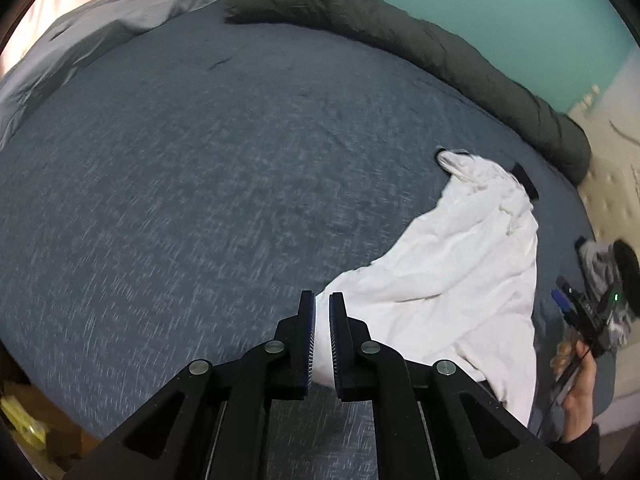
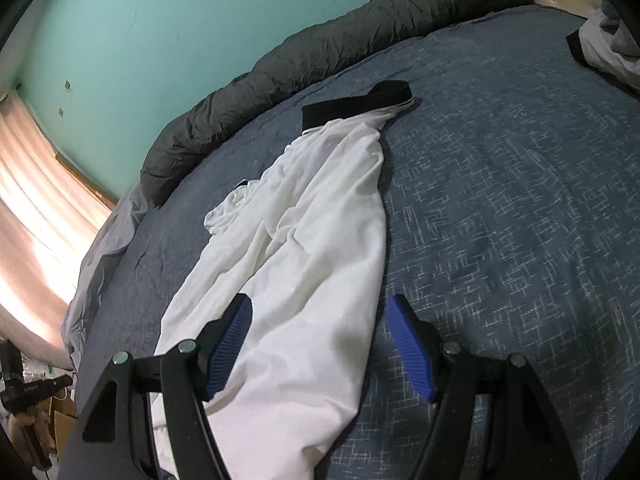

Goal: Fold clothes

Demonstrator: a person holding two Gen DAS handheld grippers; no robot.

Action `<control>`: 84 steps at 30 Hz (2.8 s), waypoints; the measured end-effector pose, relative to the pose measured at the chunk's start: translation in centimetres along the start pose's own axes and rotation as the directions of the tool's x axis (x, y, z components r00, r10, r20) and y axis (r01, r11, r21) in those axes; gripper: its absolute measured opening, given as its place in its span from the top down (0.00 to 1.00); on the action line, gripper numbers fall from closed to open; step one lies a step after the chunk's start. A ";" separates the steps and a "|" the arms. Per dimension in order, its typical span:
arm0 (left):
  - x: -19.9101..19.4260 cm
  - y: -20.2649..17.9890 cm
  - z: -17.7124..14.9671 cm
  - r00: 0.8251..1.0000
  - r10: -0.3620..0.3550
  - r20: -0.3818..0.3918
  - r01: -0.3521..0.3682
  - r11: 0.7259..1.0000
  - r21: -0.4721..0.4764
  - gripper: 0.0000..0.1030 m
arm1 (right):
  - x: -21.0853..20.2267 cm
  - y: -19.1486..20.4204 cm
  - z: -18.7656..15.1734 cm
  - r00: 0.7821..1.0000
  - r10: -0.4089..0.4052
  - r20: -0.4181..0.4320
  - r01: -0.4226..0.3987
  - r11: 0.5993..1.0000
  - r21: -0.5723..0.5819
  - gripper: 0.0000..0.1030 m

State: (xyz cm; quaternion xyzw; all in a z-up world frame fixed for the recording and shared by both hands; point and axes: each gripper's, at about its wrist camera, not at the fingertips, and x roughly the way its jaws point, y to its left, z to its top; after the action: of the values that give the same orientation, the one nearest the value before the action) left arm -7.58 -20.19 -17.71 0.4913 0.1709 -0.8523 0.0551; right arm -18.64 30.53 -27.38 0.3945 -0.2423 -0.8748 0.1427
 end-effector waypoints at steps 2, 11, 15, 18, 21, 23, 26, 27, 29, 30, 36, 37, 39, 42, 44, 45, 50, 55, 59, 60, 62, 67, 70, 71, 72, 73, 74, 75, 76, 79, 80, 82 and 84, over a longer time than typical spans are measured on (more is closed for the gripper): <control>1.3 -1.3 0.8 1.000 -0.009 -0.013 0.009 0.999 0.032 0.92 | 0.4 -0.1 0.0 1.000 -0.001 -0.007 0.001 1.000 -0.002 0.31; 11.4 -11.0 5.7 0.990 -0.117 -0.075 0.127 0.980 0.150 0.79 | 0.9 -1.2 0.5 1.000 -0.013 -0.018 0.013 1.000 0.013 0.31; 15.4 -15.1 7.9 0.983 -0.155 -0.100 0.171 0.969 0.178 0.76 | 1.4 -1.5 0.7 0.999 -0.023 -0.030 0.024 1.000 0.003 0.31; 17.7 -17.0 9.4 0.980 -0.164 -0.108 0.182 0.967 0.178 0.74 | 1.7 -2.2 0.7 0.999 -0.029 -0.042 0.030 0.999 0.016 0.31; 19.6 -18.2 11.0 0.980 -0.165 -0.110 0.182 0.968 0.173 0.62 | 1.6 -2.8 0.7 0.998 -0.030 -0.046 0.032 0.999 0.032 0.31; 21.0 -19.0 12.0 0.980 -0.166 -0.111 0.183 0.969 0.169 0.59 | 1.6 -3.0 0.8 0.998 -0.033 -0.045 0.034 0.999 0.033 0.31; 22.9 -20.3 13.5 0.980 -0.167 -0.112 0.184 0.969 0.163 0.59 | 1.5 -3.2 0.9 0.999 -0.031 -0.043 0.032 0.999 0.041 0.31; 23.6 -20.7 14.0 0.980 -0.167 -0.112 0.184 0.970 0.161 0.59 | 1.6 -3.3 0.9 0.999 -0.029 -0.044 0.031 0.999 0.043 0.31; 24.7 -21.2 14.9 0.979 -0.169 -0.112 0.185 0.971 0.150 0.58 | 1.7 -3.5 0.9 0.999 -0.027 -0.047 0.029 0.999 0.045 0.31; 25.2 -21.2 15.3 0.979 -0.172 -0.109 0.187 0.973 0.138 0.58 | 1.7 -3.6 0.9 0.999 -0.026 -0.048 0.029 0.998 0.048 0.31; 27.4 -21.6 16.6 0.976 -0.194 -0.100 0.203 0.975 0.088 0.58 | 1.8 -4.3 1.1 0.999 -0.024 -0.045 0.027 0.997 0.070 0.31; 27.5 -21.9 16.5 0.975 -0.196 -0.101 0.205 0.974 0.097 0.62 | 1.8 -4.4 1.2 0.999 -0.023 -0.044 0.027 0.997 0.075 0.31; 27.6 -22.8 16.2 0.976 -0.191 -0.106 0.204 0.971 0.121 0.86 | 1.8 -4.6 1.2 0.999 -0.023 -0.044 0.026 0.996 0.083 0.31; 26.7 -24.4 15.9 0.971 -0.215 -0.103 0.230 0.960 0.161 0.91 | 1.5 -4.8 1.2 0.999 -0.018 -0.041 0.022 0.996 0.091 0.31; 25.8 -25.6 15.7 0.965 -0.241 -0.099 0.256 0.949 0.185 0.92 | 1.2 -4.9 1.3 0.999 -0.020 -0.034 0.023 0.996 0.092 0.31; 25.1 -26.3 15.6 0.961 -0.261 -0.095 0.275 0.941 0.196 0.93 | 1.0 -5.0 1.4 0.999 -0.020 -0.028 0.022 0.995 0.095 0.31; 21.3 -31.6 14.7 0.918 -0.379 -0.115 0.396 0.877 0.271 0.93 | 0.2 -6.1 1.8 0.999 -0.040 0.001 0.040 0.992 0.120 0.31; 19.8 -37.7 11.6 0.873 -0.442 -0.207 0.487 0.807 0.335 0.92 | -0.9 -7.5 2.8 0.997 -0.075 0.029 0.069 0.987 0.147 0.31; 19.0 -39.6 9.0 0.862 -0.435 -0.260 0.503 0.794 0.341 0.75 | -1.8 -8.6 3.3 0.994 -0.096 0.049 0.086 0.980 0.181 0.31; 18.6 -39.2 8.9 0.857 -0.445 -0.260 0.512 0.792 0.332 0.68 | -1.8 -8.7 3.3 0.994 -0.098 0.050 0.087 0.979 0.185 0.31; 17.8 -37.8 8.9 0.854 -0.453 -0.254 0.516 0.797 0.314 0.64 | -2.0 -8.8 3.4 0.993 -0.102 0.052 0.090 0.977 0.191 0.31; 13.9 -32.0 8.5 0.876 -0.451 -0.170 0.482 0.819 0.311 0.61 | -1.2 -6.9 2.9 0.995 -0.096 0.028 0.091 0.986 0.137 0.31; 12.6 -28.0 8.0 0.891 -0.441 -0.111 0.453 0.845 0.283 0.56 | -0.6 -4.7 2.4 0.997 -0.079 0.019 0.078 0.995 0.069 0.31; 12.2 -26.3 7.7 0.900 -0.425 -0.093 0.433 0.858 0.275 0.54 | -0.4 -3.8 2.2 0.997 -0.078 0.014 0.077 0.996 0.040 0.31; 12.0 -24.7 7.3 0.910 -0.408 -0.079 0.413 0.870 0.269 0.53 | -0.1 -2.9 2.0 0.997 -0.076 0.008 0.076 0.997 0.011 0.31; 11.8 -23.1 6.9 0.918 -0.391 -0.066 0.394 0.881 0.262 0.53 | 0.3 -2.2 1.8 0.998 -0.070 0.001 0.070 0.997 -0.010 0.31; 11.8 -21.5 6.3 0.926 -0.373 -0.056 0.375 0.891 0.255 0.53 | 0.7 -1.4 1.6 0.998 -0.065 -0.008 0.064 0.997 -0.031 0.31; 11.8 -20.1 5.9 0.934 -0.355 -0.047 0.355 0.901 0.250 0.53 | 1.2 -0.6 1.6 0.998 -0.066 -0.024 0.064 0.997 -0.051 0.31; 12.0 -18.9 5.4 0.941 -0.337 -0.039 0.336 0.909 0.246 0.53 | 1.7 0.2 1.6 0.997 -0.067 -0.041 0.064 0.995 -0.070 0.31; 12.6 -15.6 4.2 0.950 -0.311 -0.021 0.308 0.927 0.214 0.53 | 3.2 2.7 2.3 0.995 -0.075 -0.059 0.066 0.988 -0.138 0.24; 12.7 -14.5 3.9 0.952 -0.306 -0.008 0.302 0.933 0.198 0.53 | 3.7 3.5 2.9 0.995 -0.084 -0.060 0.074 0.984 -0.160 0.22; 12.7 -12.6 3.3 0.954 -0.300 0.030 0.291 0.943 0.161 0.53 | 4.9 4.6 3.9 0.992 -0.105 -0.069 0.091 0.979 -0.183 0.22; 12.9 -11.6 2.9 0.953 -0.298 0.052 0.289 0.948 0.135 0.53 | 6.4 5.1 5.0 0.989 -0.100 -0.108 0.081 0.982 -0.171 0.21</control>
State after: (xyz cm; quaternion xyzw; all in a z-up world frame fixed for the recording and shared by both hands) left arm -19.58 -9.35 -24.63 0.4320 0.1857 -0.8771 -0.0975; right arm -26.29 25.01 -25.78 0.4418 -0.1416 -0.8732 0.1490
